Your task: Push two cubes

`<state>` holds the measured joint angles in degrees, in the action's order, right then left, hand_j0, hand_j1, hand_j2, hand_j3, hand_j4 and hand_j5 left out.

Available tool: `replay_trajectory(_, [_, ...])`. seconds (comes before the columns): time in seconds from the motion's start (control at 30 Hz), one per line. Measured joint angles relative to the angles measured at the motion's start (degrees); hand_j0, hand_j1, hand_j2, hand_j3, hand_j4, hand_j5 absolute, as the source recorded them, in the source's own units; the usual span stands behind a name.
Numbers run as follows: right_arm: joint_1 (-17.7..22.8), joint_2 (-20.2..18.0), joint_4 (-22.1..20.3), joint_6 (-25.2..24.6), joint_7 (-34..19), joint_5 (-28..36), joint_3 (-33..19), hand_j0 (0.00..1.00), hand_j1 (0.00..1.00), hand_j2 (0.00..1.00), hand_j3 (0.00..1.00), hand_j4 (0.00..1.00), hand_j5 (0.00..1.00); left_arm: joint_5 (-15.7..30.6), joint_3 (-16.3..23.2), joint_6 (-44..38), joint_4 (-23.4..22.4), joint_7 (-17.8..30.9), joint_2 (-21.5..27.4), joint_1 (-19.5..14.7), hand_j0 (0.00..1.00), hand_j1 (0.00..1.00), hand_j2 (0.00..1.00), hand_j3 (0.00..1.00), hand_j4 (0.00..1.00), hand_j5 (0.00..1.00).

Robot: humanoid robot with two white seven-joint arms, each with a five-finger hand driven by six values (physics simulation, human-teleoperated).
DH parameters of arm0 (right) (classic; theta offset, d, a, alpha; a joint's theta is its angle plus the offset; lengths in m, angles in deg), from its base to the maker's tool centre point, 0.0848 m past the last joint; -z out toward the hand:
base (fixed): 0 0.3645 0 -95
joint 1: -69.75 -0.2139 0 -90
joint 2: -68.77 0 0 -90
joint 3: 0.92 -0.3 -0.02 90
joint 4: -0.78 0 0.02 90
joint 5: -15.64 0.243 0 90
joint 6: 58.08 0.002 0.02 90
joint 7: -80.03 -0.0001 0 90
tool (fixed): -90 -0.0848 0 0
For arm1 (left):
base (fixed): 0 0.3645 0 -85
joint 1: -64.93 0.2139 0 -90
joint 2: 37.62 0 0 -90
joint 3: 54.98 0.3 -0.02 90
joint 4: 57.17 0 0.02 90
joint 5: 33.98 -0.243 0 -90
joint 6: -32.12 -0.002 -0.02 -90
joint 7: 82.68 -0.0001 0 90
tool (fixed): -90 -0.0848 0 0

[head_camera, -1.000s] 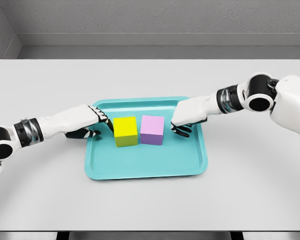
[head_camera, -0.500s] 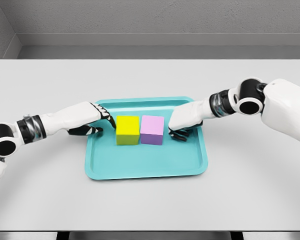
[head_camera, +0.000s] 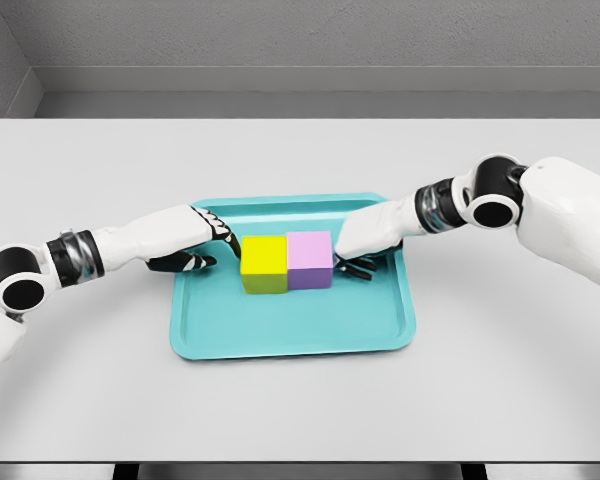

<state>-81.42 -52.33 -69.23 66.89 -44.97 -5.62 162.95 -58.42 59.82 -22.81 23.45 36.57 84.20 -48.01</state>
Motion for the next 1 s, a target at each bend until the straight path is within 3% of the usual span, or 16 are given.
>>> replay_trajectory(0.2, [-0.6, -0.4, 0.1, 0.1, 0.0, -0.2, -0.8, 0.11, 0.11, 0.11, 0.11, 0.11, 0.11, 0.0, 0.0, 0.0, -0.1, 0.0, 0.4, 0.0, 0.39, 0.39, 0.39, 0.39, 0.39, 0.39])
replay_trajectory(0.5, [-0.9, -0.6, 0.1, 0.2, 0.0, 0.0, -5.9, 0.12, 0.12, 0.12, 0.12, 0.12, 0.12, 1.6, -0.2, 0.1, 0.8, -0.2, 1.2, -0.1, 0.38, 0.38, 0.38, 0.38, 0.38, 0.38])
replay_trajectory(0.67, [-0.8, -5.0, 0.5, 0.2, 0.0, 0.2, -11.4, 0.12, 0.12, 0.12, 0.12, 0.12, 0.12, 5.9, -0.5, 0.1, 3.7, -0.4, 5.5, -0.3, 0.38, 0.38, 0.38, 0.38, 0.38, 0.38])
replay_trajectory(0.77, [-0.1, -7.8, 3.1, 0.2, 0.0, 0.3, -15.7, 0.13, 0.13, 0.13, 0.13, 0.13, 0.13, 9.1, -1.1, 0.1, 5.6, -0.4, 10.9, 0.4, 0.38, 0.38, 0.38, 0.38, 0.38, 0.38])
replay_trajectory(0.8, [0.0, -8.3, 4.6, 0.2, 0.0, 0.3, -17.0, 0.2, 0.2, 0.2, 0.2, 0.2, 0.2, 9.9, -1.7, 0.1, 5.9, -0.4, 12.5, 0.6, 0.38, 0.38, 0.38, 0.38, 0.38, 0.38])
replay_trajectory(0.83, [0.0, -8.7, 6.1, 0.2, 0.0, 0.3, -18.1, 0.36, 0.36, 0.36, 0.36, 0.36, 0.36, 10.5, -2.2, 0.1, 6.1, -0.4, 13.8, 1.1, 0.38, 0.38, 0.38, 0.38, 0.38, 0.38])
replay_trajectory(0.87, [0.0, -9.1, 7.6, 0.2, 0.0, 0.3, -19.0, 0.51, 0.51, 0.51, 0.51, 0.51, 0.51, 10.9, -2.6, 0.1, 6.1, -0.5, 15.0, 1.4, 0.46, 0.46, 0.46, 0.46, 0.46, 0.46])
replay_trajectory(0.9, [0.7, -9.6, 8.8, 0.2, 0.0, 0.1, -20.2, 0.76, 0.76, 0.76, 0.76, 0.76, 0.76, 11.2, -3.3, 0.1, 6.0, -0.5, 16.0, 2.2, 0.51, 0.51, 0.51, 0.51, 0.51, 0.51])
replay_trajectory(0.93, [1.1, -10.0, 9.7, 0.2, 0.0, 0.0, -21.3, 1.0, 1.0, 1.0, 1.0, 1.0, 1.0, 11.3, -4.2, 0.1, 5.7, -0.6, 16.7, 2.8, 0.9, 0.9, 0.9, 0.9, 0.9, 0.9])
replay_trajectory(0.97, [1.6, -10.2, 10.5, 0.2, 0.0, -0.1, -22.2, 1.0, 1.0, 1.0, 1.0, 1.0, 1.0, 11.4, -5.2, 0.1, 5.3, -0.6, 17.1, 3.4, 1.0, 1.0, 1.0, 1.0, 1.0, 1.0])
replay_trajectory(1.0, [2.1, -10.4, 11.1, 0.2, 0.0, -0.2, -22.8, 1.0, 1.0, 1.0, 1.0, 1.0, 1.0, 11.3, -6.0, 0.1, 4.6, -0.6, 17.4, 3.4, 1.0, 1.0, 1.0, 1.0, 1.0, 1.0])
